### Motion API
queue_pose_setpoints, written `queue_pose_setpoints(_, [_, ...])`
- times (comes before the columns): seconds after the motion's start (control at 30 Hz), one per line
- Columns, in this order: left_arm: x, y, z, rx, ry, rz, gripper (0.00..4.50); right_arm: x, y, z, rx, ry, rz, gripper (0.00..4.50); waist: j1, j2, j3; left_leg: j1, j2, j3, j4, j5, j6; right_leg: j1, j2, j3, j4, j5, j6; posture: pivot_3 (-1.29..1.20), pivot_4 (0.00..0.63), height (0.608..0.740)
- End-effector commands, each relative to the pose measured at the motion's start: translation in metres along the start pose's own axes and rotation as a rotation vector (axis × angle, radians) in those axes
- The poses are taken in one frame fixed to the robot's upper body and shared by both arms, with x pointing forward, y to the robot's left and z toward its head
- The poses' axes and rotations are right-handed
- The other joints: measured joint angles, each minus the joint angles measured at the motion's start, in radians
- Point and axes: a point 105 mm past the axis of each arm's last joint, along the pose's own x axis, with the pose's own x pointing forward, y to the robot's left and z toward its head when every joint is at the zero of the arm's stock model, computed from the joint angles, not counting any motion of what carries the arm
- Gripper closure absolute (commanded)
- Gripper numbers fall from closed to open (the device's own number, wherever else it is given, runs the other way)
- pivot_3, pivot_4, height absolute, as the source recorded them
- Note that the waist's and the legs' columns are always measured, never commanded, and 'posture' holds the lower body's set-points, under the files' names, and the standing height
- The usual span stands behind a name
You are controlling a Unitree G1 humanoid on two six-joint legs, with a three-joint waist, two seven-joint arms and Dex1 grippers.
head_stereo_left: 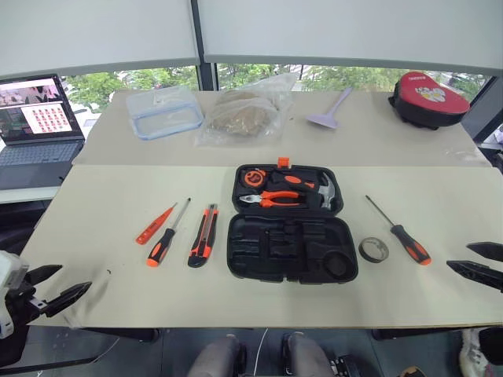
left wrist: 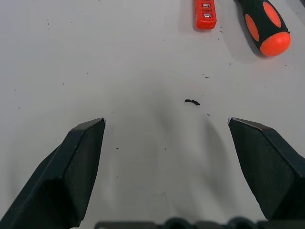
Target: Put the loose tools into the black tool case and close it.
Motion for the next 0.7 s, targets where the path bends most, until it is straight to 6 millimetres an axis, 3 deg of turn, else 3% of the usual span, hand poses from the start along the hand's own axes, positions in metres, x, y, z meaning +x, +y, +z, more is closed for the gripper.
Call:
queue_pose_setpoints(0.03, [-0.002,0.001,0.012,0.026,-0.031,0.030,0.09,-0.004,-0.003,0.006,-0.040,-0.022,-0.012,0.07,0.000,0.000,0.000,0.000,0.000,0.000,0.000,0.000,0.000,0.000,0.000,0.000,0.000,0.000,0.000,0.00,0.150,0.722])
queue_pose_setpoints(0.1, [0.011,-0.005,0.026,0.044,-0.038,0.046,0.09,-0.007,-0.005,0.021,-0.092,-0.069,-0.014,0.07,0.002,0.000,0.000,0.000,0.000,0.000,0.000,0.000,0.000,0.000,0.000,0.000,0.000,0.000,0.000,0.00,0.150,0.722])
queue_pose_setpoints(0.17, [0.024,-0.024,0.047,0.064,-0.065,0.015,0.09,-0.010,0.003,0.046,-0.129,-0.127,0.029,0.07,0.006,0.000,0.000,0.000,0.000,0.000,0.001,0.000,0.000,0.000,0.000,0.000,0.000,0.001,0.001,0.00,0.150,0.722])
queue_pose_setpoints(0.23, [0.033,-0.047,0.069,0.026,-0.116,-0.046,0.09,-0.012,0.023,0.065,-0.183,-0.159,0.110,0.07,0.009,0.002,0.001,-0.001,0.000,0.000,0.002,0.000,-0.001,0.001,0.000,0.000,0.000,0.002,0.001,0.00,0.150,0.722])
queue_pose_setpoints(0.33, [0.045,-0.066,0.082,-0.002,-0.105,-0.072,0.09,-0.017,0.063,0.082,-0.261,-0.201,0.227,0.07,0.011,0.003,0.000,-0.002,0.001,0.000,0.001,0.003,-0.005,0.000,0.002,0.000,0.001,0.002,0.001,0.00,0.150,0.722])
queue_pose_setpoints(0.4, [0.054,-0.070,0.082,-0.001,-0.053,-0.052,0.09,0.014,0.081,0.087,-0.310,-0.215,0.291,0.07,0.012,0.003,0.000,-0.003,0.003,-0.001,0.001,0.002,-0.008,0.000,0.005,0.001,0.001,0.001,0.001,0.00,0.150,0.722])
queue_pose_setpoints(0.47, [0.063,-0.068,0.079,-0.024,-0.004,-0.004,0.09,0.044,0.095,0.088,-0.364,-0.233,0.350,0.07,-0.005,-0.005,-0.002,-0.001,0.006,0.000,0.001,0.000,-0.011,0.001,0.010,0.003,0.001,0.002,-0.001,0.00,0.150,0.722])
queue_pose_setpoints(0.57, [0.073,-0.069,0.072,-0.061,0.048,0.027,0.09,0.060,0.115,0.096,-0.422,-0.270,0.415,0.07,-0.006,-0.007,0.001,0.000,0.007,0.000,0.002,0.000,-0.015,0.001,0.012,0.002,0.001,0.003,-0.004,0.00,0.150,0.722])
queue_pose_setpoints(0.7, [0.084,-0.085,0.062,-0.072,0.085,-0.007,0.09,0.073,0.141,0.109,-0.458,-0.306,0.491,0.07,-0.003,-0.004,0.003,-0.002,0.006,0.000,0.002,0.001,-0.014,-0.003,0.011,0.003,0.003,0.003,-0.004,0.00,0.150,0.722])
